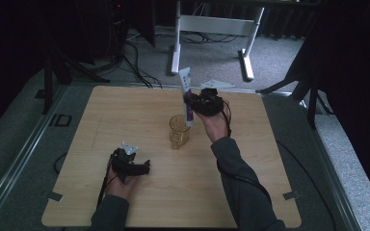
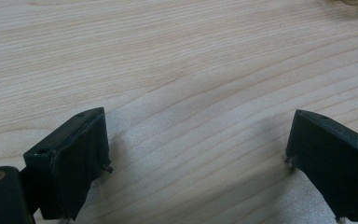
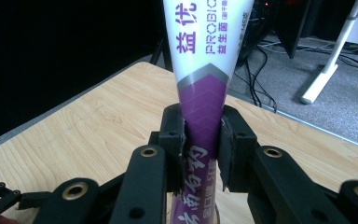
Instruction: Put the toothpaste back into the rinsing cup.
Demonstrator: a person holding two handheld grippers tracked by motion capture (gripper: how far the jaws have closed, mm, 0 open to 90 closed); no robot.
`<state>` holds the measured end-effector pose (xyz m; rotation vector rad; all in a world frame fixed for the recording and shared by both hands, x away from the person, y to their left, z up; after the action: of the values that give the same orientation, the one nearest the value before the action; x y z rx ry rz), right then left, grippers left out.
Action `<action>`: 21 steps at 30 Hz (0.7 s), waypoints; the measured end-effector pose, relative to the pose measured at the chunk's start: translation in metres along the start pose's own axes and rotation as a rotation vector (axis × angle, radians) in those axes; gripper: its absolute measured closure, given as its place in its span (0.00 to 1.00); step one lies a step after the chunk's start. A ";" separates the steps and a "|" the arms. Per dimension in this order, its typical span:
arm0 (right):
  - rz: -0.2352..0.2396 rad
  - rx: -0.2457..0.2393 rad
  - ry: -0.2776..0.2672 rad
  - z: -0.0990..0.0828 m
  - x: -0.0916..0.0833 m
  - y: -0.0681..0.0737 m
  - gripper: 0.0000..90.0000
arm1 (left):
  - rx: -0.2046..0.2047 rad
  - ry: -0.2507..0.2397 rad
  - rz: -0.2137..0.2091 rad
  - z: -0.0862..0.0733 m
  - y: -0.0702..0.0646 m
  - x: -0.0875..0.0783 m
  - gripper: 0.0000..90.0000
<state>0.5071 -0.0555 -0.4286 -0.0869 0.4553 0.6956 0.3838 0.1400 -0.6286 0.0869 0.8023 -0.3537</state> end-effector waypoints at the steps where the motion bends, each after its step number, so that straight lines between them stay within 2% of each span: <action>1: 0.000 0.001 0.000 0.000 0.001 0.000 0.82 | 0.000 0.000 0.000 0.000 0.000 0.000 0.06; 13: 0.000 -0.001 0.003 -0.002 0.006 0.005 0.82 | 0.001 0.001 0.000 0.000 0.000 0.000 0.06; 21: -0.005 -0.027 0.012 -0.005 0.010 0.010 0.82 | 0.003 0.002 0.000 0.000 0.000 0.000 0.06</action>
<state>0.5057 -0.0434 -0.4372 -0.1178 0.4573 0.6965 0.3837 0.1403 -0.6285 0.0897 0.8035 -0.3545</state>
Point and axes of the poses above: each handheld gripper's, and its own axes: x roughly forward along the jaws, z roughly out of its top, y roughly to its left, the point moved 9 cm from there along x, roughly forward along the jaws, and after that the axes turned 4 degrees about -z, right-handed, at the moved point
